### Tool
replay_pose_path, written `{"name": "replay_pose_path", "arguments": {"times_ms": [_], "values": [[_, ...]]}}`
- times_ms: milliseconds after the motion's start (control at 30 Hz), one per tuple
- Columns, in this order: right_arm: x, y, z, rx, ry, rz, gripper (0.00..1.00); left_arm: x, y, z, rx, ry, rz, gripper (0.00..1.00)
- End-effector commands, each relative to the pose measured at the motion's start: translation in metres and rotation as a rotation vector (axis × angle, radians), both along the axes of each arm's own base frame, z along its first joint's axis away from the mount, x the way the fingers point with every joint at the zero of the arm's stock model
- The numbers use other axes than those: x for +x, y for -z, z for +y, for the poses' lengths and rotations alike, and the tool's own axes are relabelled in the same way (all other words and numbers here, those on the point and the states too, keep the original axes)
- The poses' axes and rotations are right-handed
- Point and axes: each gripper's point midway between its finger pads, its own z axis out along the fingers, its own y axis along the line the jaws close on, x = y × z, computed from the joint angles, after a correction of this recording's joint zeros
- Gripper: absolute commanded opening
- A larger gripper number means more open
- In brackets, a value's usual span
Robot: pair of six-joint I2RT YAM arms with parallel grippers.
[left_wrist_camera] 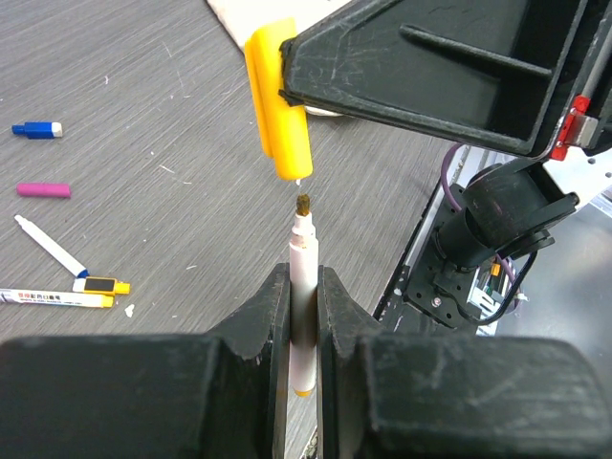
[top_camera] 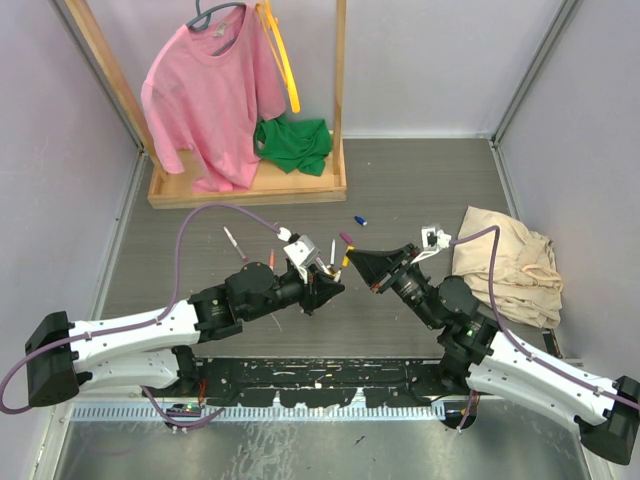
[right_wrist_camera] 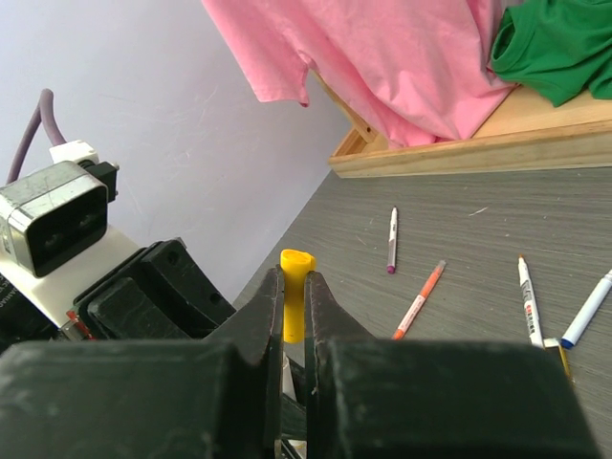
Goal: Insert the pens into the pen caps
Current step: Insert the pen cap onto the pen.
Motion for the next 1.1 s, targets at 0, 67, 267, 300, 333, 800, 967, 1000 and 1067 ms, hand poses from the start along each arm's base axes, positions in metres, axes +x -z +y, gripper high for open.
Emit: {"name": "replay_pose_path", "arguments": {"times_ms": [0,67,267,300,333,800,967,1000,1067], "values": [[0.002,-0.038,-0.005,0.075,0.03,-0.066,0.0,0.005,-0.038,-0.003,-0.111,-0.015,-0.051,0.0],[0.002,-0.039,-0.005,0.079,0.03,-0.069,0.0,0.005,-0.038,-0.003,-0.111,-0.016,-0.051,0.0],[-0.001,-0.043,-0.003,0.091,0.01,-0.083,0.0,0.005,-0.038,-0.003,-0.111,-0.017,-0.05,0.0],[-0.002,-0.045,-0.003,0.099,0.006,-0.089,0.0,0.005,-0.037,-0.003,-0.11,-0.017,-0.05,0.0],[-0.003,-0.047,-0.003,0.107,0.002,-0.096,0.0,0.005,-0.038,-0.002,-0.112,-0.017,-0.05,0.0],[-0.004,-0.035,0.0,0.106,-0.016,-0.081,0.0,0.005,-0.037,-0.001,-0.113,-0.019,-0.049,0.0],[-0.009,-0.03,0.005,0.096,-0.054,-0.077,0.0,0.005,-0.037,-0.001,-0.113,-0.021,-0.05,0.0],[-0.01,-0.029,0.005,0.094,-0.056,-0.077,0.0,0.005,-0.038,-0.002,-0.114,-0.021,-0.051,0.0],[-0.01,-0.028,0.005,0.092,-0.057,-0.075,0.0,0.005,-0.038,-0.002,-0.115,-0.021,-0.05,0.0]]}}
